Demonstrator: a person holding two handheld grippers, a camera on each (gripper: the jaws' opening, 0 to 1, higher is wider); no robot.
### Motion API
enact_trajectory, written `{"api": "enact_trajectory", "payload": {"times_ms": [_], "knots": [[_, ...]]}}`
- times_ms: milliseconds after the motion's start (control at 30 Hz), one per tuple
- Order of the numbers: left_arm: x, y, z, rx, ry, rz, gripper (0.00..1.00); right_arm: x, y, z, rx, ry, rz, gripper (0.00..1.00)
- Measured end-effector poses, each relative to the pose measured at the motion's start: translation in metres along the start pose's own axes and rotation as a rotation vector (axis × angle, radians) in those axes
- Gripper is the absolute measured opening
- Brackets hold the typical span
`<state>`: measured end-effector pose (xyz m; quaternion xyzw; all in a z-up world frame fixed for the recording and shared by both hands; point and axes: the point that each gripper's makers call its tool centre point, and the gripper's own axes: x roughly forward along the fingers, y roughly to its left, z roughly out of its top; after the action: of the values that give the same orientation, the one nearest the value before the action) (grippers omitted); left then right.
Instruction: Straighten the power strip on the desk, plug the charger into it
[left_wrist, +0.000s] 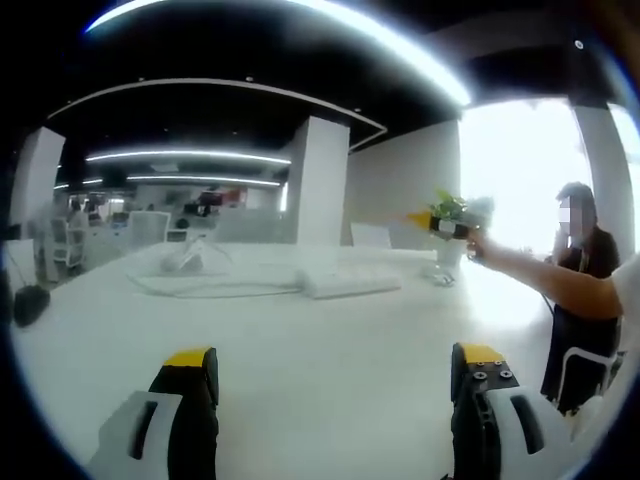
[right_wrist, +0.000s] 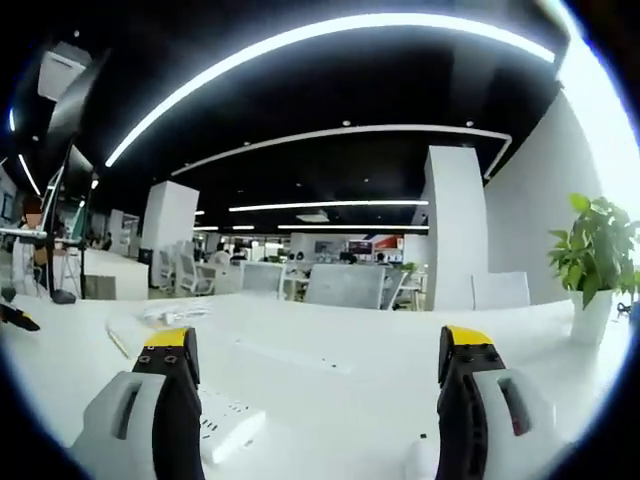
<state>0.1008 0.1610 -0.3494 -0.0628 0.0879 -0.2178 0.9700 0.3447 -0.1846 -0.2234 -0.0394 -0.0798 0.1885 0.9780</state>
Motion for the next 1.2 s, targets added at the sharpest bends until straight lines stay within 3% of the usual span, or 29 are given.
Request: {"api": "enact_trajectory", "payload": {"times_ms": [433, 833, 1200], "knots": [[-0.004, 0.002, 0.004, 0.005, -0.016, 0.008, 0.99, -0.006, -0.039, -0.008, 0.029, -0.012, -0.115, 0.97], [-0.006, 0.006, 0.005, 0.003, -0.019, 0.019, 0.99, -0.014, -0.076, -0.028, 0.051, -0.007, -0.210, 0.94], [-0.006, 0.007, 0.007, 0.003, -0.021, 0.022, 0.99, -0.022, -0.085, -0.050, 0.056, 0.022, -0.236, 0.89]]}}
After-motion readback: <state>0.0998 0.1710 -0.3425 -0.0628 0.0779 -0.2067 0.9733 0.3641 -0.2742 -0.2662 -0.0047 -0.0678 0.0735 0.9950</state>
